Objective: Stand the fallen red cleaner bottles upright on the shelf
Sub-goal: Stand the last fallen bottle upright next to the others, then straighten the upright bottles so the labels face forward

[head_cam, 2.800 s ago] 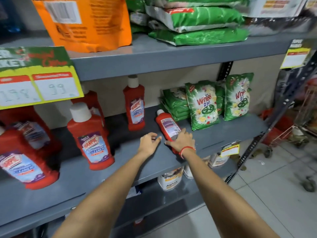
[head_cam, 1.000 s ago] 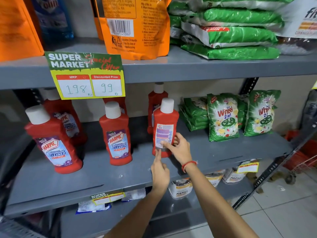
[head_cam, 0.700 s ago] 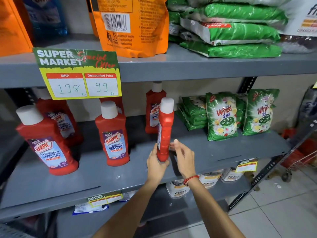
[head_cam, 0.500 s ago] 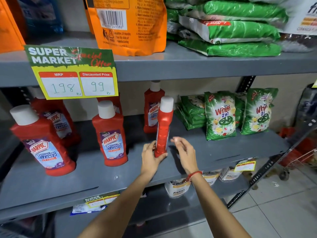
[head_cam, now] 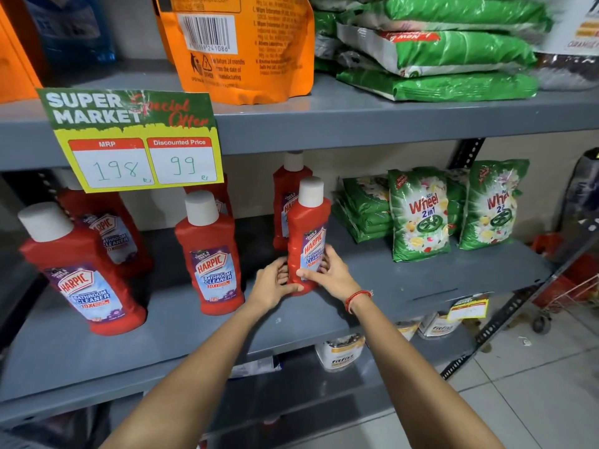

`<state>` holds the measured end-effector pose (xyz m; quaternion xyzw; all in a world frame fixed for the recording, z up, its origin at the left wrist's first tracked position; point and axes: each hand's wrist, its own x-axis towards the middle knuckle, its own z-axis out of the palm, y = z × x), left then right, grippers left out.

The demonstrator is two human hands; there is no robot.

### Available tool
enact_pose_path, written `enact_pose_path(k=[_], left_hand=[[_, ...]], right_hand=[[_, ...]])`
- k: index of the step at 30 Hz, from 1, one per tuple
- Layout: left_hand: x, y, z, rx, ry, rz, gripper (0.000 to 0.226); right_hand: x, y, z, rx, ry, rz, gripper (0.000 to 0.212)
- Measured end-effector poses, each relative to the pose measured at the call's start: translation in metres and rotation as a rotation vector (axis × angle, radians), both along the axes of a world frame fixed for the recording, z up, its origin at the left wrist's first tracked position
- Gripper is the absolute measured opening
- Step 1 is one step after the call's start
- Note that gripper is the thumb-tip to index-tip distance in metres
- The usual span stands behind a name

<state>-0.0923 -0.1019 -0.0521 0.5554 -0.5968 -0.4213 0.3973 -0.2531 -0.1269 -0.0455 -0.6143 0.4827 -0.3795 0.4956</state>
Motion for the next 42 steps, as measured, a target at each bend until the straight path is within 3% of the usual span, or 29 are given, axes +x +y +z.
enact_pose_path(k=[7,17,33,38,42], left_hand=[[-0.001,0.007,-0.006,0.01,0.054,0.068,0.058],[-0.011,0.034,-0.008,0.008,0.083,0.01,0.056],[-0.015,0.072,0.003,0.006,-0.039,-0.139,0.052],[-0.006,0.093,0.0,-0.046,-0.06,0.104,0.056],[0.033,0.12,-0.005,-0.129,-0.052,0.302,0.037]], right_hand=[[0.011,0.016,0.002,-0.103,0.039,-0.15,0.059],[-0.001,0.047,0.004,-0.106,0.112,-0.189,0.066],[-0.011,0.098,0.011,-0.095,0.166,-0.247,0.065],[-0.008,0.124,-0.004,-0.086,0.111,-0.424,0.086],[0.008,0.152,-0.006,-0.33,0.085,-0.534,0.045]])
